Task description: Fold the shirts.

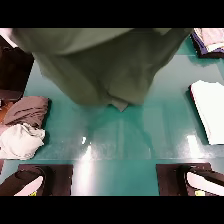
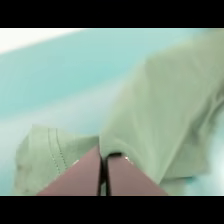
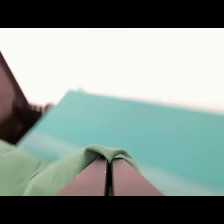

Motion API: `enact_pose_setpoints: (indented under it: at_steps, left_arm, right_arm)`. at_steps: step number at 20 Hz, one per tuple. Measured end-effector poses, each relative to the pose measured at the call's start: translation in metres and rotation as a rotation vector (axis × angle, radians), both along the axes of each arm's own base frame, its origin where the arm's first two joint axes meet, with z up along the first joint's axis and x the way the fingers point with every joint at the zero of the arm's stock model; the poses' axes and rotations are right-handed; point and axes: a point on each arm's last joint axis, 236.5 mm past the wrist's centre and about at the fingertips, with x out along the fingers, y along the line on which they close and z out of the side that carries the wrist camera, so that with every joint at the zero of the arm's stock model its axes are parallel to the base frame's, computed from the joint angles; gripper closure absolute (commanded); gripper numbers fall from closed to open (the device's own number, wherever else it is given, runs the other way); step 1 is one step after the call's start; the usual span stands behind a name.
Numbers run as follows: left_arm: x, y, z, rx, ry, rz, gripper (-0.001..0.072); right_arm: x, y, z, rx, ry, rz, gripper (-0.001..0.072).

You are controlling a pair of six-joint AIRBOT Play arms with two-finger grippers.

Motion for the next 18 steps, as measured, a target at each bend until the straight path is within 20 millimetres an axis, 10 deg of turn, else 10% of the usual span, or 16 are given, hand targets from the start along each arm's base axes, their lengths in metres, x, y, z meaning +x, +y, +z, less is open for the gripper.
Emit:
enact_pose_setpoints:
  at_steps: [5,10,14,18]
  left_arm:
    - [-0.073,0.004,0.094,-0.096,-0.279,-0.038,0.0687]
    - [-0.126,0.007,0.138,-0.169,-0.433,-0.070,0.0687]
    - [-0.094,-0.003,0.097,-0.154,-0.296,-0.082,0.0687]
    - [-0.010,-0.022,-0.028,-0.091,0.084,-0.080,0.0687]
  right_arm:
    - [-0.098,-0.038,0.085,-0.023,-0.260,-0.141,0.0691]
    - [-0.158,-0.072,0.119,-0.064,-0.397,-0.319,0.0693]
    - [-0.156,-0.088,0.112,-0.095,-0.363,-0.379,0.0693]
    - [-0.082,-0.092,0.043,-0.070,-0.072,-0.276,0.0693]
